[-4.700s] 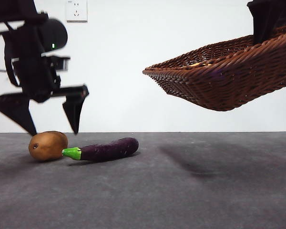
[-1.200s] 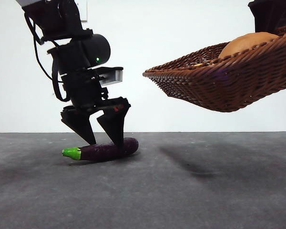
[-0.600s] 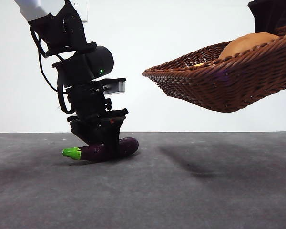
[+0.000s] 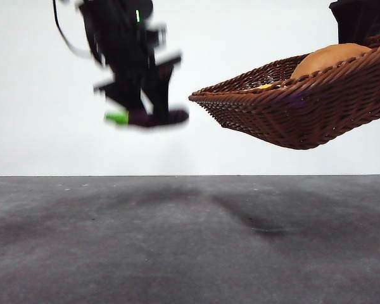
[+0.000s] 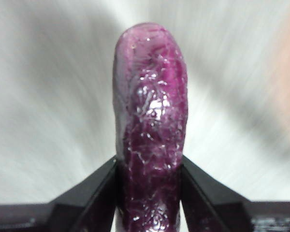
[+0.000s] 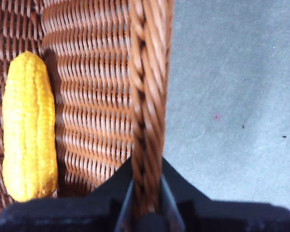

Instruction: Help me put the vegetables on the table into the basket

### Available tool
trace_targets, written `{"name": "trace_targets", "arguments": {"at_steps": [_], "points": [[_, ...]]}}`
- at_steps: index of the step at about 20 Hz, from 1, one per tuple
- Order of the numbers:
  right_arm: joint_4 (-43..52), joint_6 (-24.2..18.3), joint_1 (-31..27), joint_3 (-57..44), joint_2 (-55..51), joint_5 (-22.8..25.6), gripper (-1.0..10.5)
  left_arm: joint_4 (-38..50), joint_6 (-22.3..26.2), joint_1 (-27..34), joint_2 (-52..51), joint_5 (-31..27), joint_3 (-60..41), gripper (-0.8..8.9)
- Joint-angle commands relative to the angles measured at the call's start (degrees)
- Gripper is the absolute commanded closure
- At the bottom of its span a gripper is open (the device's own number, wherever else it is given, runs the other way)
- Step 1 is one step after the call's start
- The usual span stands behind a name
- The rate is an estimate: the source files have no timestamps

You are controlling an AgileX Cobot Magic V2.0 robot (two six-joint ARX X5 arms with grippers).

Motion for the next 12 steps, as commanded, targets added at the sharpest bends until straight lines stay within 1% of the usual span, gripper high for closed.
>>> {"name": "trace_targets", "arguments": {"at_steps": [1, 2, 3, 5, 6, 7, 10, 12], "points": [[0.74, -0.15, 0.02, 0.09, -0.2, -0.61, 9.6, 1.38, -4.74, 0.0, -5.53, 0.44, 0.52, 8.26], [0.85, -0.15, 0.02, 0.09, -0.2, -0.63, 9.6, 1.73, -6.84, -0.02, -7.72, 2.82, 0.52, 8.26], [1.11, -0.15, 0.02, 0.09, -0.2, -0.63, 9.6, 2.14, -8.24, -0.02, -9.33, 7.43, 0.52, 8.26], [1.75, -0.15, 0.02, 0.09, -0.2, -0.63, 9.6, 2.12, -9.86, -0.44, -11.39, 19.15, 0.52, 8.26], [1.9, -0.15, 0.02, 0.09, -0.2, -0.63, 9.6, 1.84, -10.58, -1.33, -11.67, 23.23, 0.52, 8.26], [2.08, -0.15, 0.02, 0.09, -0.2, -0.63, 9.6, 1.75, -11.96, -2.56, -11.56, 24.94, 0.5, 8.19], [2.01, -0.17, 0.02, 0.09, -0.2, -0.68, 9.6, 1.92, -16.87, -6.29, -9.97, 25.05, 0.5, 8.17], [1.9, -0.22, 0.02, 0.09, -0.17, -1.03, 9.6, 4.26, -19.98, -8.7, -8.48, 24.46, 0.5, 8.17]]}}
